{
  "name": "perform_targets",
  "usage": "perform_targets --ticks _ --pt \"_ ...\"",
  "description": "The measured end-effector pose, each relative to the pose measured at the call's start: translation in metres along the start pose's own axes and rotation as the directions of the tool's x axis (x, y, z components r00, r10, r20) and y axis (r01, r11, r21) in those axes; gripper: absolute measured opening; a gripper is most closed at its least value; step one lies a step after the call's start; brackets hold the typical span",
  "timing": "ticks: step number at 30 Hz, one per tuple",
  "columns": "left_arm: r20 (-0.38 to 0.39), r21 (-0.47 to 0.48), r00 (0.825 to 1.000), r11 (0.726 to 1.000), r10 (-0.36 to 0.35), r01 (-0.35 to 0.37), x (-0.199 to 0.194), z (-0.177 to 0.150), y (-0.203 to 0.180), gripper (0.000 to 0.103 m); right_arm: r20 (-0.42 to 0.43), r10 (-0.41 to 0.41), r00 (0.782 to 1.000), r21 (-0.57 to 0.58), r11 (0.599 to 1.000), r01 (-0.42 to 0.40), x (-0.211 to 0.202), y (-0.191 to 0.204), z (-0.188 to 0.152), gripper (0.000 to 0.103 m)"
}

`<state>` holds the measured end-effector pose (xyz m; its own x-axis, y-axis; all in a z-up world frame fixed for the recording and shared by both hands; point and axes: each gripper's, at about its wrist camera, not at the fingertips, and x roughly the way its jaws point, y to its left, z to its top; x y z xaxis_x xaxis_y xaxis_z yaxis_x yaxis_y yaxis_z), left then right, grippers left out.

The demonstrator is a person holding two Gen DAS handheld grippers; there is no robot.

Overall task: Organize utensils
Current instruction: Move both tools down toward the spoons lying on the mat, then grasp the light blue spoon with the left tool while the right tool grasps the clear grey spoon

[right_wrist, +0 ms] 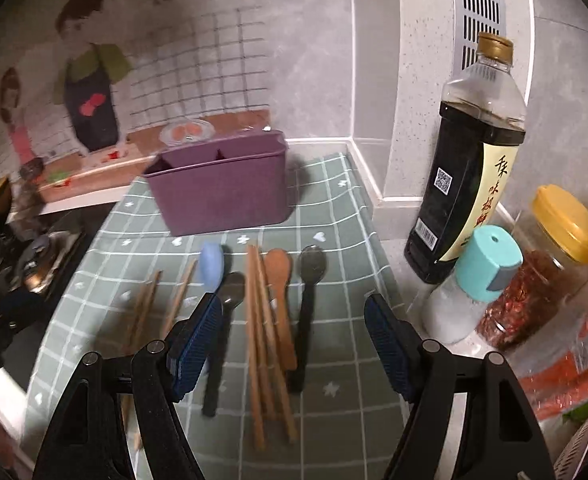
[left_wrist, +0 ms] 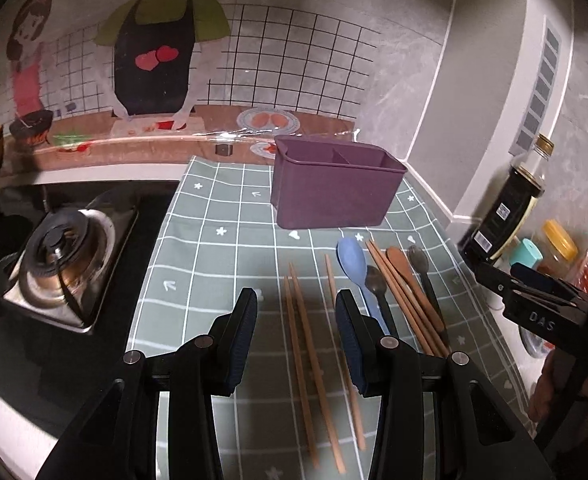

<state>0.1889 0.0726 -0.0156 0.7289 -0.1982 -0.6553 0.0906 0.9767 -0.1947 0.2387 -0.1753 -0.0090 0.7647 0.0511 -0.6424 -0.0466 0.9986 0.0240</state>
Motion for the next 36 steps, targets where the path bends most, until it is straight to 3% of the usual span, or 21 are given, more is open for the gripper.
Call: perform_targets --ticks 4,7,11,21,29,35,36 --pt "0.012 -0.004 1.000 1.000 -0.025 0.025 0.014 0.009 0.007 0.043 0.015 -0.107 0.994 -0.040 0.993 0.108 0.011 0.006 0.007 0.072" --pt "-0.005 0.032 1.000 0.999 -0.021 0.021 0.030 0.011 0.001 0.046 0.017 -0.133 0.991 -0.067 0.989 0.134 0.018 0.007 0.010 0.071" --pt "-0.049 0.033 0.996 0.997 -0.069 0.071 0.048 0.011 -0.014 0.047 -0.029 -0.103 0.994 -0.056 0.993 0.101 0.037 -0.005 0.014 0.067" --pt "-0.027 -0.047 1.000 0.999 -0.016 0.015 0.074 0.015 -0.049 0.047 -0.140 -0.002 0.990 -0.045 0.999 -0.005 0.109 -0.016 0.015 0.056" --pt "-0.032 -0.089 0.997 0.994 0.063 -0.066 0.079 0.015 -0.041 0.047 -0.210 0.045 0.977 -0.027 0.998 -0.052 0.150 -0.023 0.015 0.052" --pt "-0.062 -0.119 0.997 0.991 0.054 -0.061 0.090 0.013 -0.040 0.047 -0.205 0.006 0.979 -0.091 0.996 -0.025 0.159 -0.015 0.016 0.050" --pt "-0.068 -0.115 0.997 0.992 0.049 -0.056 0.092 0.013 -0.042 0.047 -0.203 0.008 0.979 -0.096 0.995 -0.028 0.160 -0.013 0.016 0.045"
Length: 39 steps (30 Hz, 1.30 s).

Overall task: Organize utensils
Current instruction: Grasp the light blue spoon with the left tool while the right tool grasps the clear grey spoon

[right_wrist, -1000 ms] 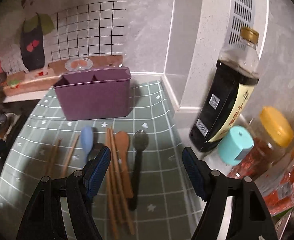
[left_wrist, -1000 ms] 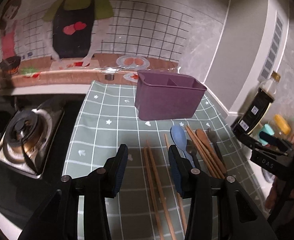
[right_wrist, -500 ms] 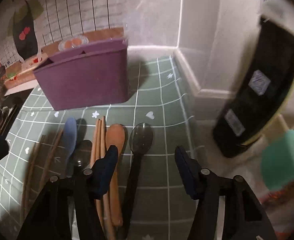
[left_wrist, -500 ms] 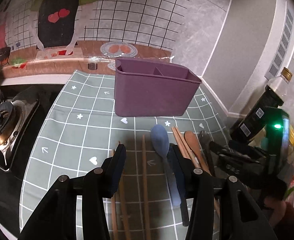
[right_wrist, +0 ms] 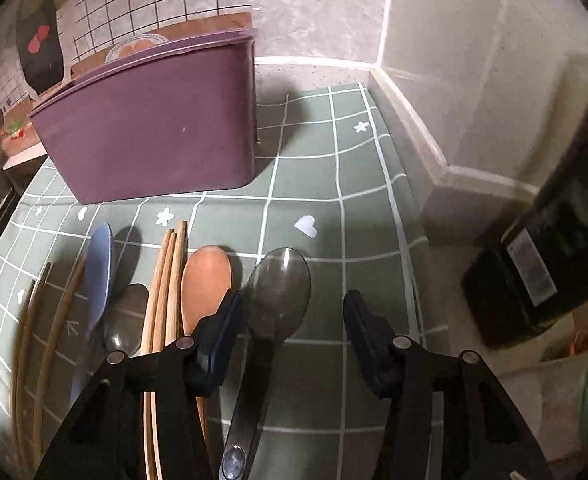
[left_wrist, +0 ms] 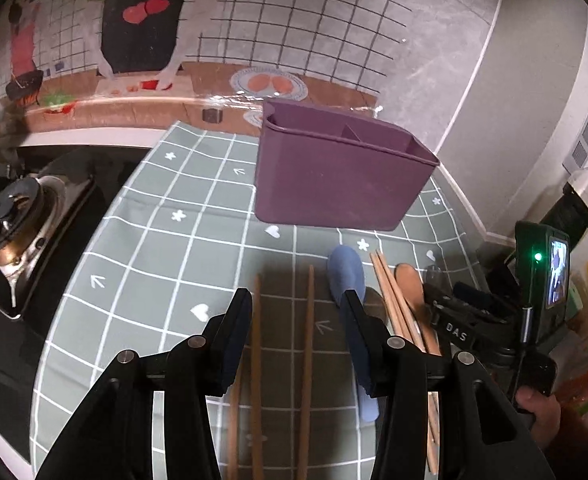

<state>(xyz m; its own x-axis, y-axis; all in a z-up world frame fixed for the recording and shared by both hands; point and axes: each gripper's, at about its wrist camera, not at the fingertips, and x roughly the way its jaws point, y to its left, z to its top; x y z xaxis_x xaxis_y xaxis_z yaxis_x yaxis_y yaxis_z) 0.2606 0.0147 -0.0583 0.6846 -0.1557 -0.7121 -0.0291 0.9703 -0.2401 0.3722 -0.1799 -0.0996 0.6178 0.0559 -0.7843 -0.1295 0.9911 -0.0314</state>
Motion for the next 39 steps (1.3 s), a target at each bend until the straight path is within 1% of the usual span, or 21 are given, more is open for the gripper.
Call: perform_targets --ticks 1,2,4,7,12,15,18,22,29,34,36,38,39 --pt "-0.005 0.006 1.000 1.000 -0.008 0.008 0.002 -0.001 -0.003 0.047 0.001 0.005 1.000 -0.004 1.000 -0.005 0.000 0.000 0.000 0.040" --pt "-0.013 0.017 1.000 1.000 -0.020 0.020 0.004 -0.001 -0.006 0.047 0.000 0.008 1.000 -0.008 1.000 -0.008 -0.002 0.000 0.000 0.031" --pt "-0.028 0.035 0.999 0.999 -0.038 0.039 0.009 0.000 -0.013 0.047 0.004 0.003 1.000 -0.015 1.000 -0.003 -0.006 0.001 0.001 0.031" --pt "-0.060 0.054 0.995 0.995 -0.083 0.086 0.019 0.002 -0.021 0.047 0.047 0.010 0.999 0.014 1.000 -0.010 -0.025 -0.002 0.002 0.031" --pt "-0.086 0.051 0.988 0.990 -0.126 0.130 0.039 0.009 -0.029 0.047 0.109 0.023 0.994 0.092 0.995 -0.033 -0.059 -0.014 -0.002 0.031" --pt "-0.100 0.042 0.984 0.987 -0.147 0.152 0.053 0.015 -0.035 0.047 0.135 0.019 0.991 0.119 0.992 -0.036 -0.073 -0.019 -0.005 0.031" --pt "-0.092 0.067 0.988 0.989 -0.123 0.130 0.067 0.017 -0.043 0.047 0.162 0.000 0.987 0.131 0.991 -0.022 -0.086 -0.023 -0.011 0.031" --pt "-0.087 0.072 0.993 0.994 -0.078 0.085 0.082 0.019 -0.048 0.047 0.179 -0.013 0.984 0.125 0.992 -0.009 -0.096 -0.024 -0.015 0.031" --pt "-0.101 0.086 0.995 0.996 -0.015 0.024 0.096 0.015 -0.045 0.047 0.192 -0.021 0.981 0.113 0.994 -0.001 -0.098 -0.024 -0.015 0.031" --pt "-0.115 0.074 0.993 0.997 -0.003 0.012 0.103 0.014 -0.045 0.046 0.200 -0.025 0.980 0.090 0.996 0.007 -0.099 -0.019 -0.012 0.031" --pt "-0.136 0.065 0.991 0.998 -0.010 0.019 0.108 0.013 -0.044 0.045 0.201 -0.023 0.979 0.083 0.997 0.006 -0.098 -0.016 -0.011 0.031" --pt "-0.139 0.073 0.990 0.997 -0.012 0.022 0.110 0.014 -0.047 0.042 0.201 -0.021 0.979 0.078 0.997 0.005 -0.098 -0.015 -0.011 0.031" --pt "-0.142 0.077 0.990 0.997 -0.011 0.022 0.111 0.015 -0.048 0.038 0.201 -0.019 0.979 0.076 0.997 0.003 -0.098 -0.014 -0.011 0.031"
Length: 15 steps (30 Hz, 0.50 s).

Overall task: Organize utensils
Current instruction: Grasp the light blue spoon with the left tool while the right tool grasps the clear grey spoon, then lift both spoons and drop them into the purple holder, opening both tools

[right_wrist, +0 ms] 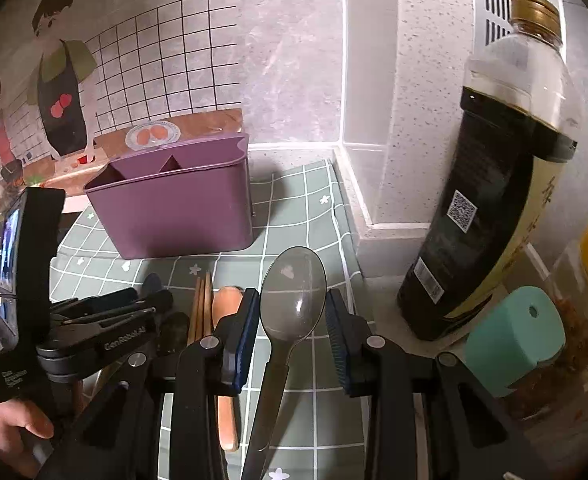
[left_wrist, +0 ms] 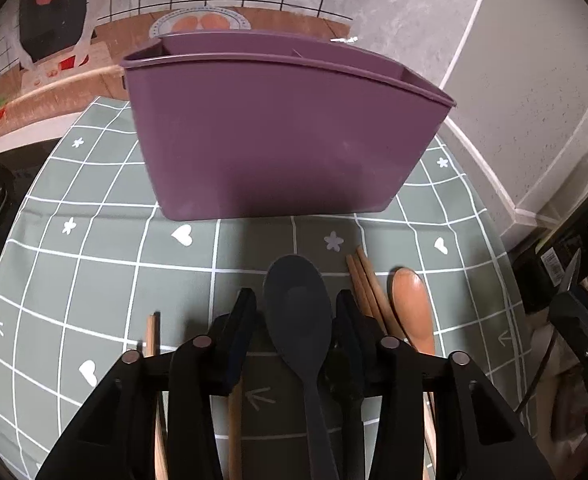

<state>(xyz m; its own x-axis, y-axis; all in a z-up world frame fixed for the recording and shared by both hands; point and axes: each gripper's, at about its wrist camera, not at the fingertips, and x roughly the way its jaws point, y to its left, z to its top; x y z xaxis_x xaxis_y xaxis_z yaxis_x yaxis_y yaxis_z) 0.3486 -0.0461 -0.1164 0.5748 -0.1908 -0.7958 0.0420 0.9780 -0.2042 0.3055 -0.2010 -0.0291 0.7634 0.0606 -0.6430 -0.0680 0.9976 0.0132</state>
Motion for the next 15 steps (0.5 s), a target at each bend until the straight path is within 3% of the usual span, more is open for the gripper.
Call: perform_targets --ticks 7,12,15 --pt "0.033 0.017 0.999 1.000 -0.013 0.013 -0.019 0.000 -0.001 0.036 0.020 0.046 0.999 -0.015 0.999 -0.046 -0.007 0.003 0.005 0.031" --pt "0.130 0.019 0.990 0.999 -0.047 0.045 -0.066 0.001 0.001 0.036 0.028 0.078 0.997 -0.020 0.997 -0.077 -0.015 0.002 0.010 0.031" --pt "0.224 0.025 0.973 0.999 -0.050 0.045 -0.099 0.005 0.003 0.036 0.040 0.090 0.995 -0.035 0.995 -0.089 -0.022 0.005 0.016 0.031"
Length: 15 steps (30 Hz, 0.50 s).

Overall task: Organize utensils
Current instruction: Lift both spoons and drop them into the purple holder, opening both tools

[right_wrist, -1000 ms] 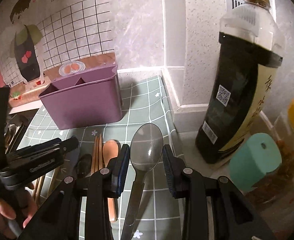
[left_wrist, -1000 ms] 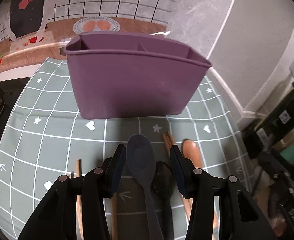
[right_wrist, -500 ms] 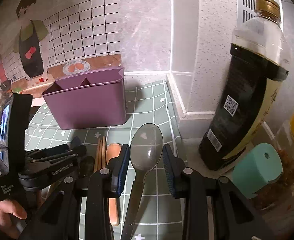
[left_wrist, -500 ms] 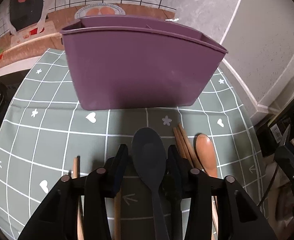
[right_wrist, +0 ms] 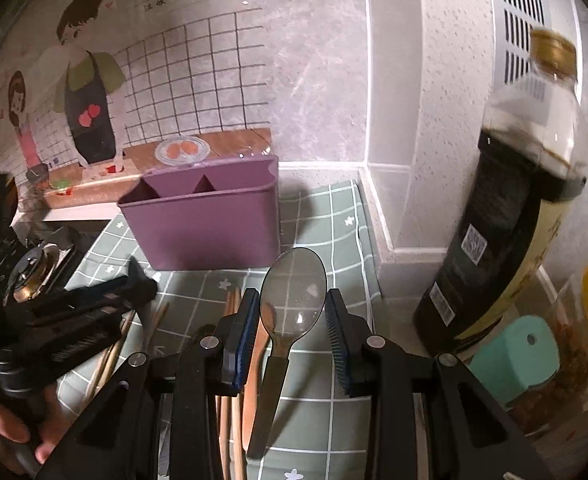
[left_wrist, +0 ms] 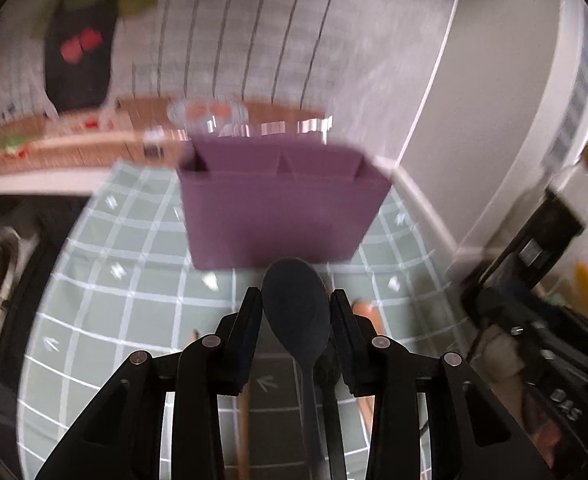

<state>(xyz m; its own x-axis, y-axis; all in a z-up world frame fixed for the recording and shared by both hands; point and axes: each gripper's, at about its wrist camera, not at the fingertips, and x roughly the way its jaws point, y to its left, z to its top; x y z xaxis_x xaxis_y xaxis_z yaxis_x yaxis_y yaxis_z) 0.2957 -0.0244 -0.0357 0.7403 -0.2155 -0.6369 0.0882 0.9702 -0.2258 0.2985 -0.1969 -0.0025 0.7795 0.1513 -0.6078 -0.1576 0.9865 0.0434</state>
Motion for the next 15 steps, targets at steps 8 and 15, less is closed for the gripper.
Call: perform_targets --ticks 8,15 --pt "0.200 -0.021 0.980 0.999 -0.024 0.029 -0.073 0.053 0.006 0.035 0.138 -0.013 0.990 -0.039 0.999 0.018 -0.043 0.013 0.050 0.031" --pt "0.416 0.021 0.909 1.000 -0.020 0.013 -0.120 0.154 0.004 0.035 0.350 0.009 0.937 -0.073 0.997 0.018 -0.094 0.023 0.158 0.031"
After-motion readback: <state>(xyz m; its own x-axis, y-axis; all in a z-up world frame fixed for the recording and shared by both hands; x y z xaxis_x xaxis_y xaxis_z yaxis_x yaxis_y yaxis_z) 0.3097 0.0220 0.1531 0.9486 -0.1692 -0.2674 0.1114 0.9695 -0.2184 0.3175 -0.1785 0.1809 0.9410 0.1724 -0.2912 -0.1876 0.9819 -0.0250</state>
